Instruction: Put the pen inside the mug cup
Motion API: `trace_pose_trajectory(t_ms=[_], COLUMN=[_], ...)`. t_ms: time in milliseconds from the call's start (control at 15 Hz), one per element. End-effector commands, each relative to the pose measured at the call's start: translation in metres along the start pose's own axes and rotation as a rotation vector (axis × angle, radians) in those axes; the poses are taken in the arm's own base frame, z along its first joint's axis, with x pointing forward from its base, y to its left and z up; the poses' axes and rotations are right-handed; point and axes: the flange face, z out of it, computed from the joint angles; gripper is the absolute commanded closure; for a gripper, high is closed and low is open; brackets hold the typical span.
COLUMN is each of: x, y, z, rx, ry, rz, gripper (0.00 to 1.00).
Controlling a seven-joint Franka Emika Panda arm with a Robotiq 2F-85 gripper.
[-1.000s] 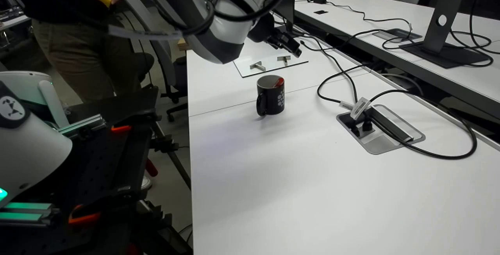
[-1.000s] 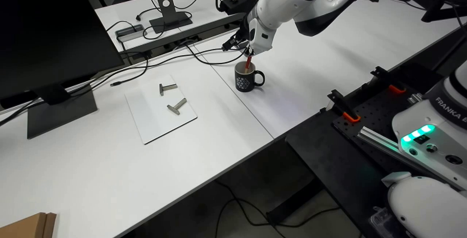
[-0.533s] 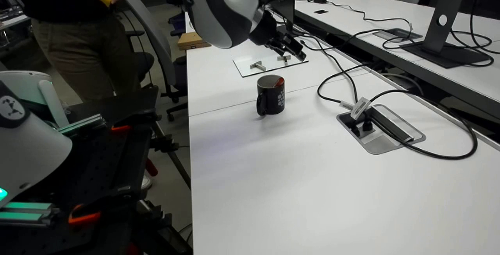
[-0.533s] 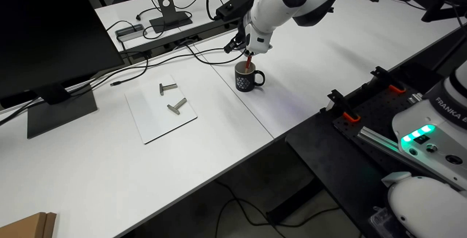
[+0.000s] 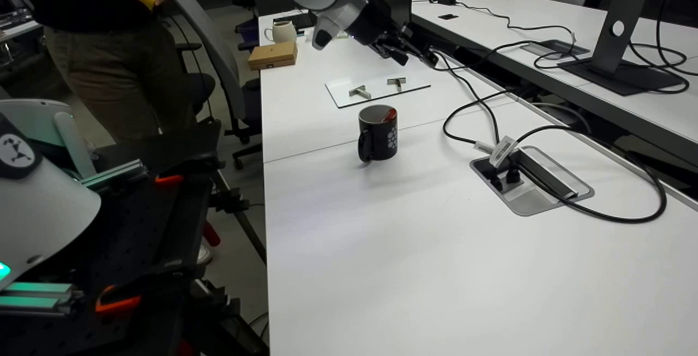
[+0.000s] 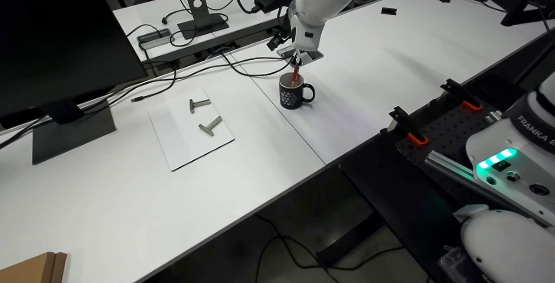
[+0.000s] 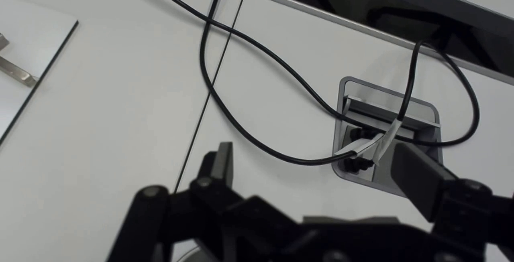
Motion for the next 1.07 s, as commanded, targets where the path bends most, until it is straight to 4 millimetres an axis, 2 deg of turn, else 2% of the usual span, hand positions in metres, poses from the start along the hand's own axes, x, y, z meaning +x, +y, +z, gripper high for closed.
trace_pose_trajectory(t_ms=[0,267,600,867,933,1000], x=[-0.006,0.0,0.011,0.004,0.01,0.008], y=[-0.011,-0.024,-0.05,-0.046,-0.048,-0.046], z=[-0.009,-0.008,-0.006,-0.007,0.001,0.0], rx=[0.001,0.079,0.221,0.161,0.185,0.177], ry=[-0.027,-0.021,0.014,-0.033,-0.001,-0.011], rz=[0.006,-0.017,-0.039,-0.021,-0.031,-0.027], gripper=[0.0,0.0,0.0,0.0,0.0,0.0])
